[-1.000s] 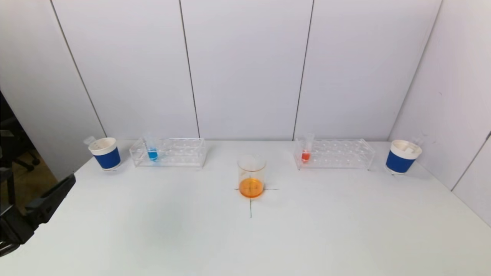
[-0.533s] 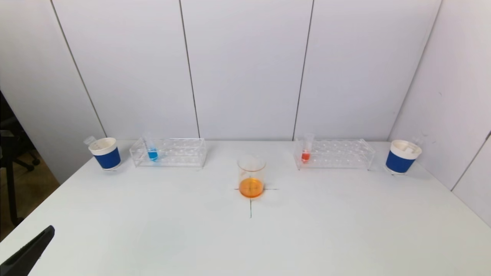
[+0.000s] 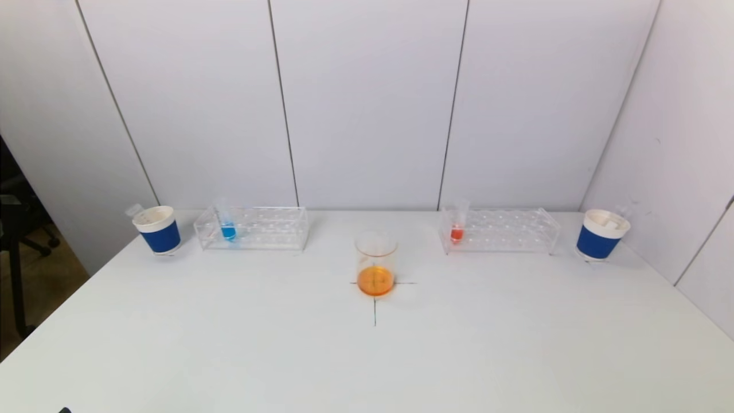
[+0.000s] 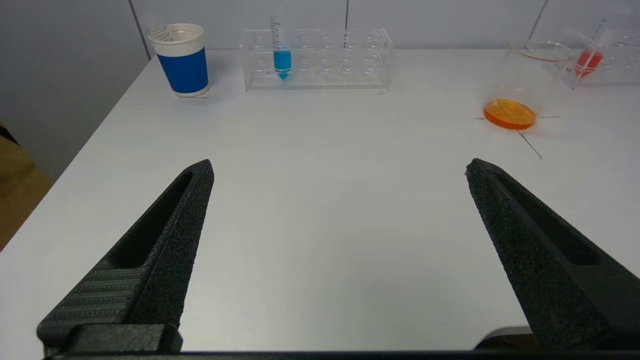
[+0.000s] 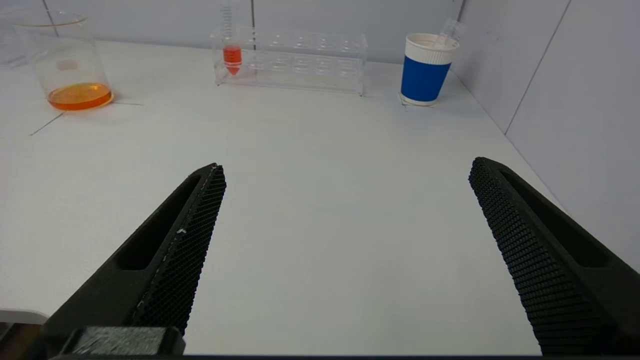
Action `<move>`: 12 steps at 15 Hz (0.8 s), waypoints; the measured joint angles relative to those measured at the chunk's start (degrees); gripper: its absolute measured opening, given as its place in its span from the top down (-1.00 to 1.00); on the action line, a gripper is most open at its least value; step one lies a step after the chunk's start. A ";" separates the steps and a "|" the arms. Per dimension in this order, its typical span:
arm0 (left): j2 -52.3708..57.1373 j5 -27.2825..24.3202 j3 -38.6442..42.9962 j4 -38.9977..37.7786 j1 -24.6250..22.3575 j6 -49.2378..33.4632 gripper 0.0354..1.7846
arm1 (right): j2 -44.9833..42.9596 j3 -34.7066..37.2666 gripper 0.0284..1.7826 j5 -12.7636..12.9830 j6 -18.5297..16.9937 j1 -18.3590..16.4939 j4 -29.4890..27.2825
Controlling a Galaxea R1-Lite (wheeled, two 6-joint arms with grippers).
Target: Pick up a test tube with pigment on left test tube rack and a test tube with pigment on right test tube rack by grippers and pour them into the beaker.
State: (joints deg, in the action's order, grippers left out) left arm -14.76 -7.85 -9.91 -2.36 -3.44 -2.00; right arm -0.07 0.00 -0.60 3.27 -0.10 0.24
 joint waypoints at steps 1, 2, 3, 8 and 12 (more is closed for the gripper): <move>0.60 -0.11 0.05 1.00 0.41 -0.45 -0.98 | 0.00 0.00 -0.99 0.00 -0.02 0.00 0.00; 1.56 -0.16 0.07 2.61 1.16 -0.65 -0.98 | 0.00 0.00 -0.99 0.02 -0.02 0.00 0.00; 2.89 -0.16 0.07 4.71 2.12 -0.74 -0.98 | 0.00 0.00 -0.99 0.00 0.00 0.00 -0.02; 12.20 1.46 1.16 15.90 3.71 0.66 -0.98 | 0.00 0.00 -0.99 0.02 -0.02 0.00 0.00; 14.49 7.36 4.43 14.40 3.77 2.77 -0.98 | 0.00 0.00 -0.99 0.00 -0.07 0.00 0.00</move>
State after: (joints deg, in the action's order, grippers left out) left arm -0.27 -0.49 -5.49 12.03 0.33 0.77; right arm -0.07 0.00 -0.60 3.19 -0.10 0.24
